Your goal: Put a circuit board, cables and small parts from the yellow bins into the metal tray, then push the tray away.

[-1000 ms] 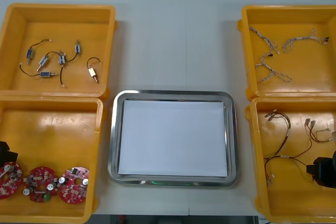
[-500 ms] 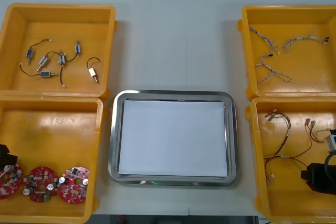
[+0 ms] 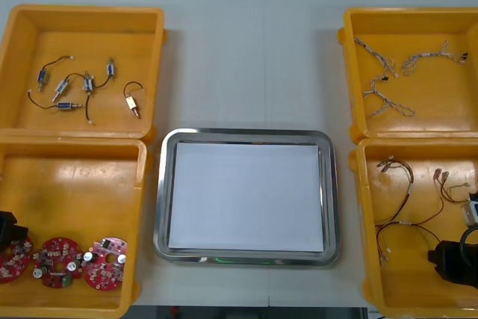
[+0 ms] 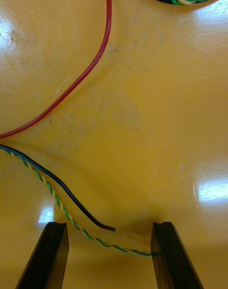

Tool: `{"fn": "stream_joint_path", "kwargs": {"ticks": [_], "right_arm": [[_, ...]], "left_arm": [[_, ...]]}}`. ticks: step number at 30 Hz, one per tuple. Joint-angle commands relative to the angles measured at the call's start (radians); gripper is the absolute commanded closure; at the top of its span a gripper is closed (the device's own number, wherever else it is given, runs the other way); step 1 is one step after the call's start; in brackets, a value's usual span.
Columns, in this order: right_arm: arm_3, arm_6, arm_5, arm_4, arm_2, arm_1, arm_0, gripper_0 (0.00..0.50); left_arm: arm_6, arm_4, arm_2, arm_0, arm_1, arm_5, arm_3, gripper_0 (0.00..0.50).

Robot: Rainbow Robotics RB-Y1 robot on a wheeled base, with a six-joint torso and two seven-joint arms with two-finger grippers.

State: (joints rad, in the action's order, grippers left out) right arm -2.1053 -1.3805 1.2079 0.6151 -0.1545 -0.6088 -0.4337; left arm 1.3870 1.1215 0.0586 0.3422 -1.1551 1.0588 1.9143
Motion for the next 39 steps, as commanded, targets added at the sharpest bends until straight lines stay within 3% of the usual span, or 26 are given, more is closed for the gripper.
{"fn": "stream_joint_path", "kwargs": {"ticks": [1,9,15,26,28,30,33,39], "right_arm": [[-0.005,-0.042,-0.025,-0.025,0.027,0.026,-0.031,0.0],[0.004,-0.043,-0.048,-0.041,0.036,0.026,-0.033,0.0],[0.062,-0.054,-0.125,-0.04,0.047,0.026,-0.03,0.0],[0.06,-0.045,-0.103,-0.029,0.047,0.026,-0.026,0.0],[0.059,-0.046,-0.102,-0.029,0.047,0.026,-0.028,0.086],[0.059,-0.043,-0.097,-0.028,0.047,0.026,-0.026,0.344],[0.057,-0.042,-0.094,-0.026,0.047,0.026,-0.028,0.428],[0.022,-0.037,-0.076,-0.025,0.033,0.02,-0.026,0.477]], "left_arm": [[-0.019,-0.008,-0.02,0.031,-0.04,-0.017,-0.012,0.0],[-0.017,-0.014,-0.042,0.031,-0.04,-0.042,-0.026,0.0],[-0.017,-0.019,-0.049,0.031,-0.04,-0.052,-0.032,0.0],[-0.013,-0.032,-0.059,0.032,-0.04,-0.054,-0.035,0.0],[-0.011,-0.035,-0.06,0.032,-0.04,-0.054,-0.035,0.0],[-0.011,-0.039,-0.06,0.035,-0.04,-0.054,-0.035,0.0],[-0.01,-0.045,-0.06,0.035,-0.032,-0.054,-0.035,0.0],[-0.008,-0.055,-0.06,0.035,-0.028,-0.054,-0.035,0.0]]}}
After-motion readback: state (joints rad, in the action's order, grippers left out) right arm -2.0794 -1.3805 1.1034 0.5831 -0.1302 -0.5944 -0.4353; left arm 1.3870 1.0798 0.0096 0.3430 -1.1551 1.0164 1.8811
